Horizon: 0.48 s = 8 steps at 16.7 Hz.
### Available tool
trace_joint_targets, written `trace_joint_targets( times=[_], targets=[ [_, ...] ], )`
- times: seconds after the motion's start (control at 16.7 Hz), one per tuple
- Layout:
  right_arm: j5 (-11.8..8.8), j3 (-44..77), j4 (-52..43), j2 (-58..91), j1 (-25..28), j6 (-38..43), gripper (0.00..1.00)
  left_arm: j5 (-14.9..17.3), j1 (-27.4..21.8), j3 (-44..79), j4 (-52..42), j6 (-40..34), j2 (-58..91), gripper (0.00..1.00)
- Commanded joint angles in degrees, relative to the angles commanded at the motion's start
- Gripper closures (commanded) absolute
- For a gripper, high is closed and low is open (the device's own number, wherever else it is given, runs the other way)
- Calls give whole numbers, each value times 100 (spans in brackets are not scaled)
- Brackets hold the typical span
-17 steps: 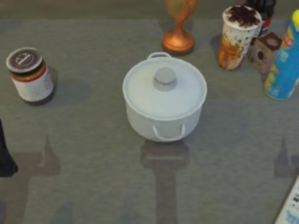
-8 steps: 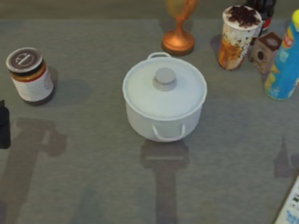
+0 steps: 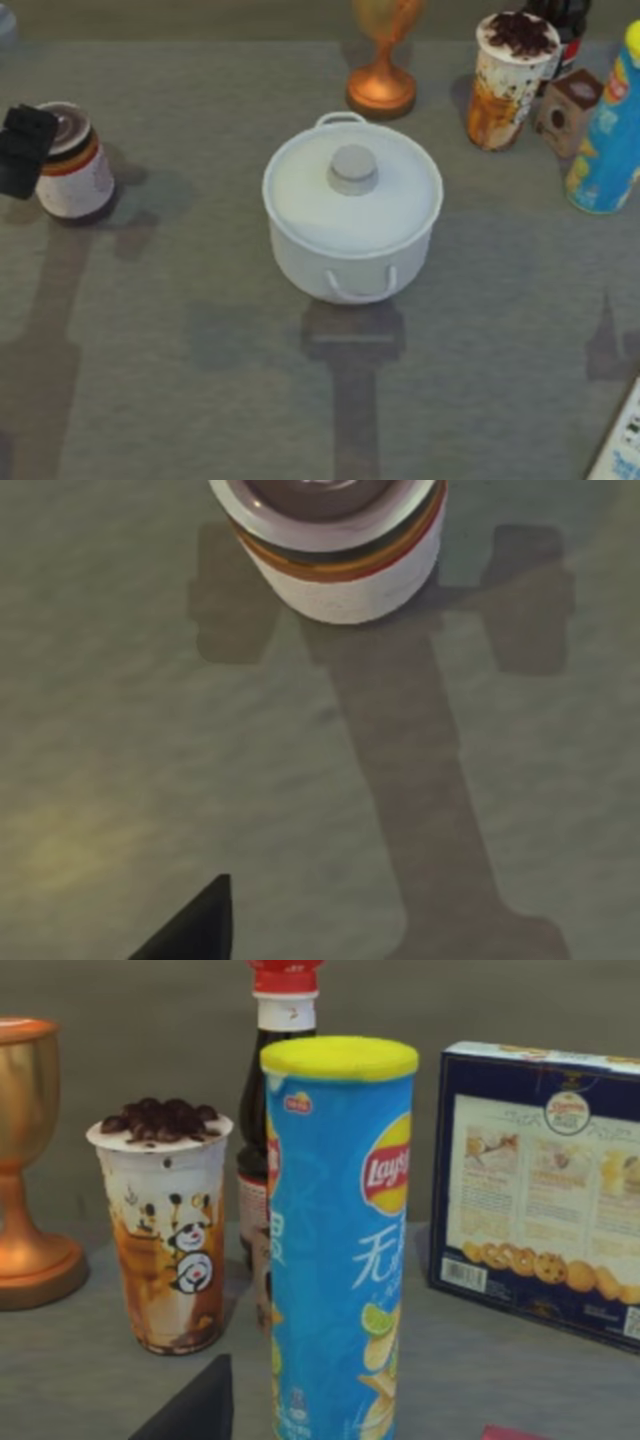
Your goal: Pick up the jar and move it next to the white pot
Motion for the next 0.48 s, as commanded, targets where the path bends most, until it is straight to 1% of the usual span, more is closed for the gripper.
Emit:
trace_joint_targets(
  times=[0.24, 0.48],
  targets=[
    [0, 0, 0, 0, 0, 0, 0, -12, 11, 2221, -1371, 476, 2269, 0],
    [0, 0, 0, 0, 0, 0, 0, -44, 47, 4292, -2430, 884, 4191, 0]
  ],
)
